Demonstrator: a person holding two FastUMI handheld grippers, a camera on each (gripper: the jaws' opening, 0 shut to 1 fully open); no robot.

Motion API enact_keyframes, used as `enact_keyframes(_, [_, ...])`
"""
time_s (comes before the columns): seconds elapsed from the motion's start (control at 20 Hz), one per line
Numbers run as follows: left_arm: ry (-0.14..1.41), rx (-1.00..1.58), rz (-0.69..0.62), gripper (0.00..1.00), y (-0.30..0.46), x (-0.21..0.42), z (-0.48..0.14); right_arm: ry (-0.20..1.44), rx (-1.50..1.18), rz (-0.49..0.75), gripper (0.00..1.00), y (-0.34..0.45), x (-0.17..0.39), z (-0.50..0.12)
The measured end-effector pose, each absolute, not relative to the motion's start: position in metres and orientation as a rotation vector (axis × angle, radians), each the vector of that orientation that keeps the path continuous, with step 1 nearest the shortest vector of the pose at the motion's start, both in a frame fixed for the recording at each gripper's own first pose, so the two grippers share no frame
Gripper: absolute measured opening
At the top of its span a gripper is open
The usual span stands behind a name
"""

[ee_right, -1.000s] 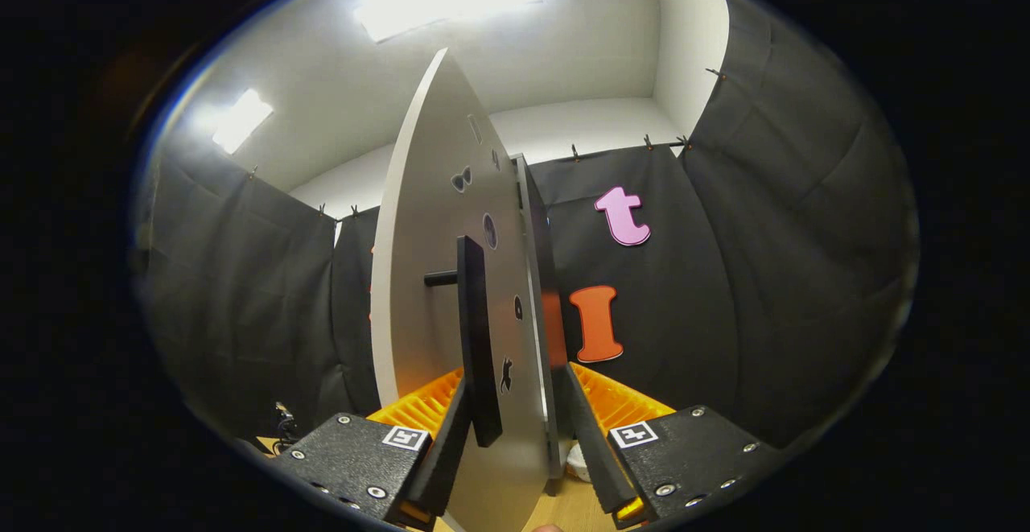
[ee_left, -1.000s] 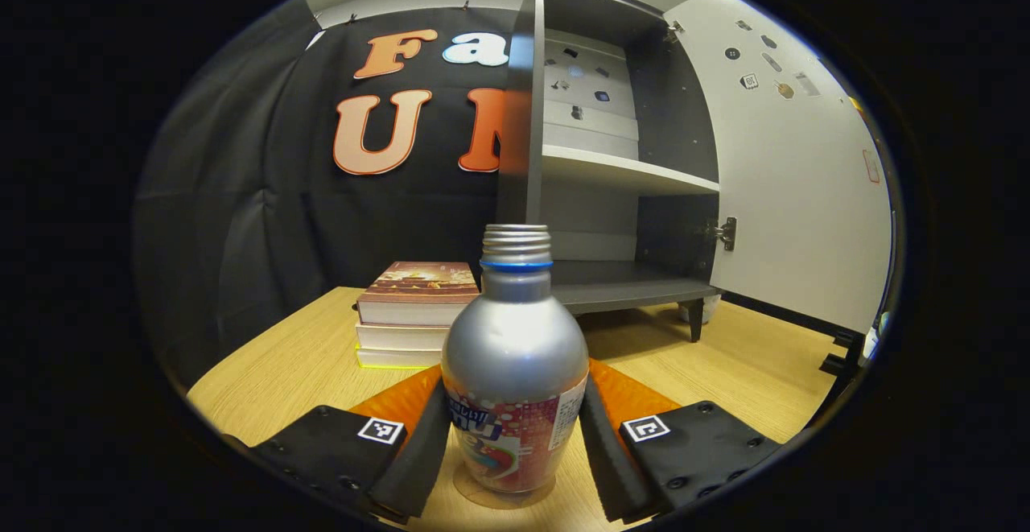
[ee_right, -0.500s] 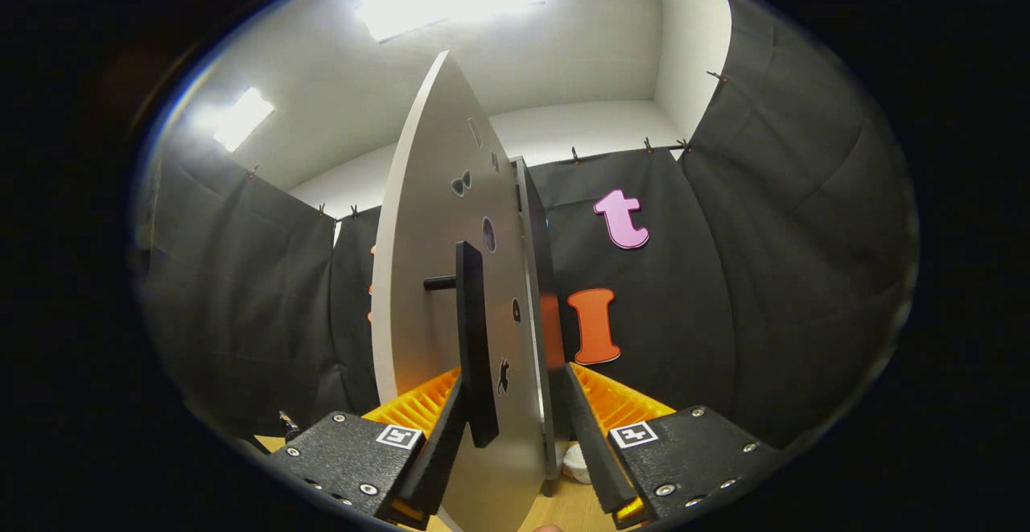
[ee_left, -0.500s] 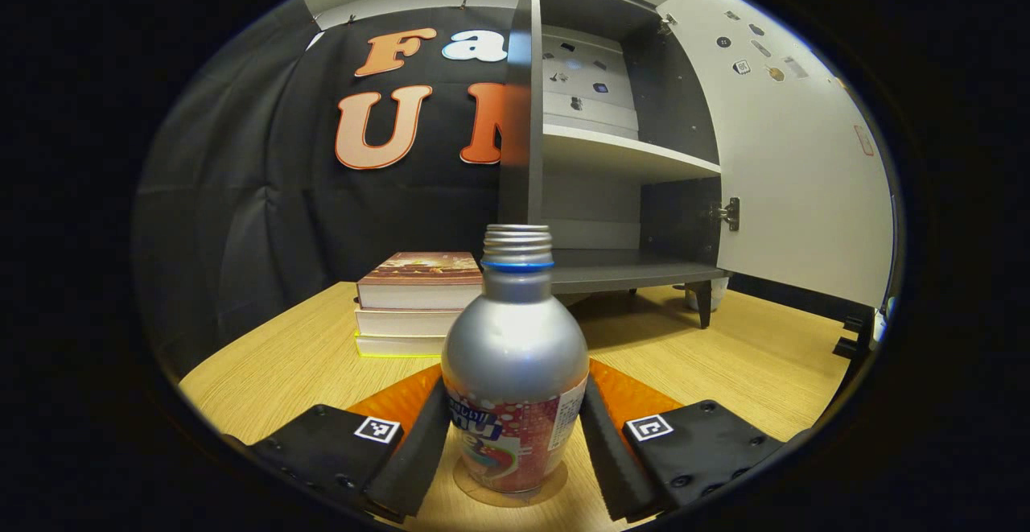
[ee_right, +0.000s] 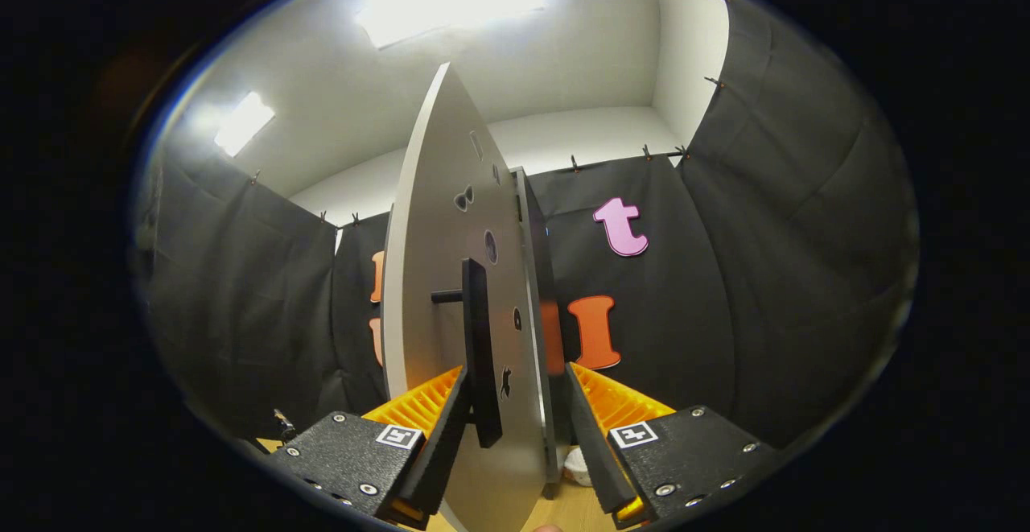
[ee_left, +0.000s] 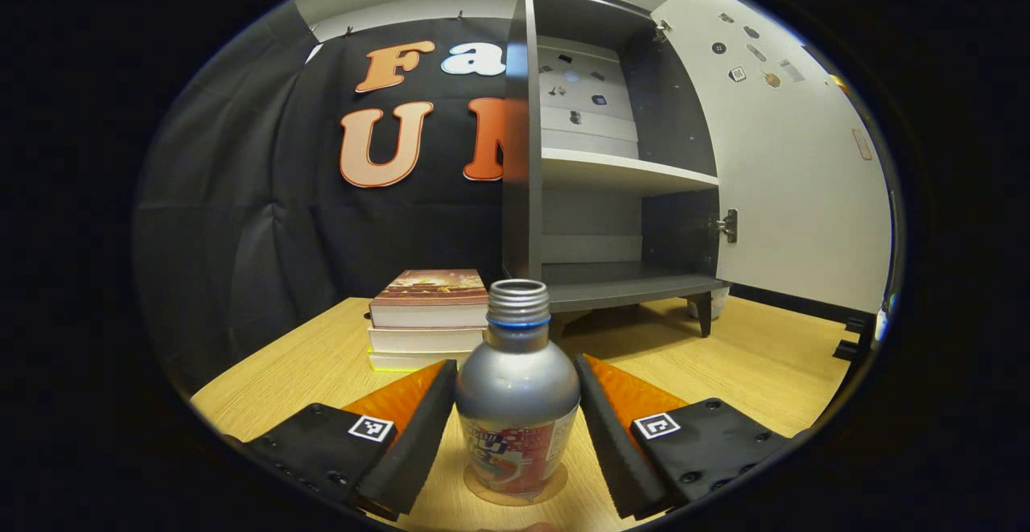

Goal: Open the cabinet door with the right hand, grasp the bottle in the cabinet with the left hand and place it on the coaster, then close the cabinet door with the right hand.

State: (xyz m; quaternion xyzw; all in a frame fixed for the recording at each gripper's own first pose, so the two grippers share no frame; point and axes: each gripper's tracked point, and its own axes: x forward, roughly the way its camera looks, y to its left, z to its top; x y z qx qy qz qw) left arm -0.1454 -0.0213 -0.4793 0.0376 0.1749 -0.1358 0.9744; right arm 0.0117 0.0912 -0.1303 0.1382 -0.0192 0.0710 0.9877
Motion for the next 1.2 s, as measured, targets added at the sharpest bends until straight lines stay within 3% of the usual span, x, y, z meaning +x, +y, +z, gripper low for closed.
enact_keyframes(0.6, [0.337,0.098,-0.228,0.93,-0.012,-0.148,-0.399,-0.062,0.361,0.102,0.72,0.048,0.0,-0.1])
enact_keyframes(1.05, [0.325,0.055,-0.13,0.93,0.003,-0.131,-0.33,0.086,0.332,0.208,0.72,0.072,0.011,-0.111])
enact_keyframes(1.2, [0.282,0.107,-0.087,0.92,0.016,-0.121,-0.302,0.101,0.29,0.183,0.72,0.07,0.018,-0.114])
